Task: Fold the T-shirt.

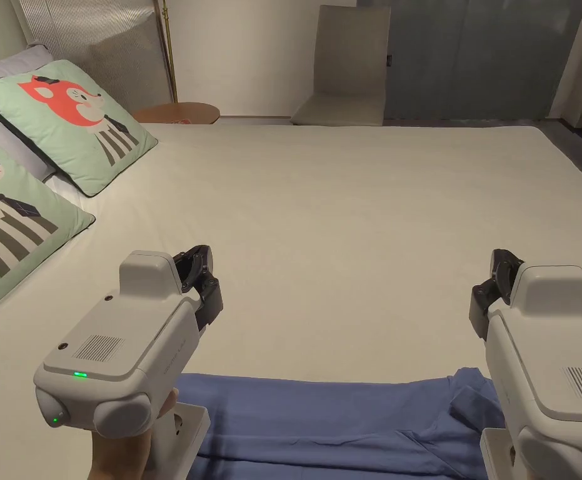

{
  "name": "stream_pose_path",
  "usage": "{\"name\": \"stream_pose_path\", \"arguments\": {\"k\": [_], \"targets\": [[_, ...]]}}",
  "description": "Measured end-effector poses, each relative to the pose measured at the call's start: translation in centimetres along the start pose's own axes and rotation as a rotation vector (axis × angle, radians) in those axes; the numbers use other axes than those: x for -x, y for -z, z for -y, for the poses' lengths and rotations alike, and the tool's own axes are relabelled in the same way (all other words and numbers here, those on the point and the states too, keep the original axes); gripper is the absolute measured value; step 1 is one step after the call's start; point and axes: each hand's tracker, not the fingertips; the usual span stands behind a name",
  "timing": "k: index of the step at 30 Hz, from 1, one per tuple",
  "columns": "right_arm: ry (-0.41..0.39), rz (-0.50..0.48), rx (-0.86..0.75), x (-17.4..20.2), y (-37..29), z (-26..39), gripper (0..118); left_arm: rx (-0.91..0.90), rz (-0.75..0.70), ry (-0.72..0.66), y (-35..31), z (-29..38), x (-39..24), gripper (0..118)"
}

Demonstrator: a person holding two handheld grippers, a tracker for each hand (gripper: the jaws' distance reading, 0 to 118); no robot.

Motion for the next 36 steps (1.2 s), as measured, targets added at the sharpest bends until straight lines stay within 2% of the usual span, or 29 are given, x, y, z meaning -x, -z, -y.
{"name": "stream_pose_path", "arguments": {"k": [4, 8, 12, 16, 21, 22, 24, 25, 26, 27, 30, 32, 33, 34, 36], "targets": [[0.001, -0.007, 0.007, 0.3, 0.1, 0.0, 1, 0.050, 0.024, -0.045, 0.4, 0.3, 1.2, 0], [0.000, -0.019, 0.023, 0.2, 1.5, 0.7, 1, 0.206, 0.119, -0.266, 1.1, 1.2, 5.2, 0], [-0.002, -0.024, 0.034, 0.5, 1.3, 0.6, 1, 0.333, 0.160, -0.364, 1.3, 2.7, 10.0, 0], [-0.003, -0.032, 0.051, 0.8, 1.6, 0.8, 1, 0.491, 0.222, -0.560, 1.3, 4.8, 15.1, 0], [-0.014, -0.040, 0.072, 1.8, 2.2, 1.6, 1, 0.663, 0.224, -0.717, 1.4, 9.2, 21.7, 3], [-0.015, -0.041, 0.077, 2.0, 2.5, 2.2, 1, 0.691, 0.224, -0.756, 1.3, 10.0, 22.5, 20], [-0.018, -0.044, 0.088, 2.2, 2.7, 2.4, 1, 0.737, 0.225, -0.789, 0.9, 11.3, 23.1, 66], [-0.021, -0.044, 0.095, 2.3, 2.8, 2.2, 1, 0.735, 0.215, -0.781, 0.9, 11.8, 23.3, 93], [-0.023, -0.045, 0.100, 2.4, 2.8, 2.0, 1, 0.749, 0.212, -0.775, 0.9, 12.3, 23.6, 106], [-0.024, -0.046, 0.107, 2.5, 2.9, 2.1, 1, 0.756, 0.206, -0.772, 0.9, 12.8, 23.9, 109], [-0.028, -0.048, 0.126, 2.9, 3.1, 2.8, 1, 0.774, 0.185, -0.811, 0.3, 12.5, 22.2, 108], [-0.032, -0.051, 0.136, 3.1, 3.2, 3.1, 1, 0.789, 0.203, -0.841, 0.8, 13.8, 21.9, 102], [-0.034, -0.050, 0.142, 3.1, 3.4, 3.5, 1, 0.795, 0.214, -0.844, 1.0, 14.2, 21.5, 93], [-0.034, -0.050, 0.146, 3.0, 3.5, 3.7, 1, 0.800, 0.223, -0.839, 1.2, 14.4, 21.0, 78], [-0.035, -0.050, 0.153, 3.0, 3.6, 3.9, 1, 0.822, 0.218, -0.793, 1.6, 14.4, 19.7, 67]]}}
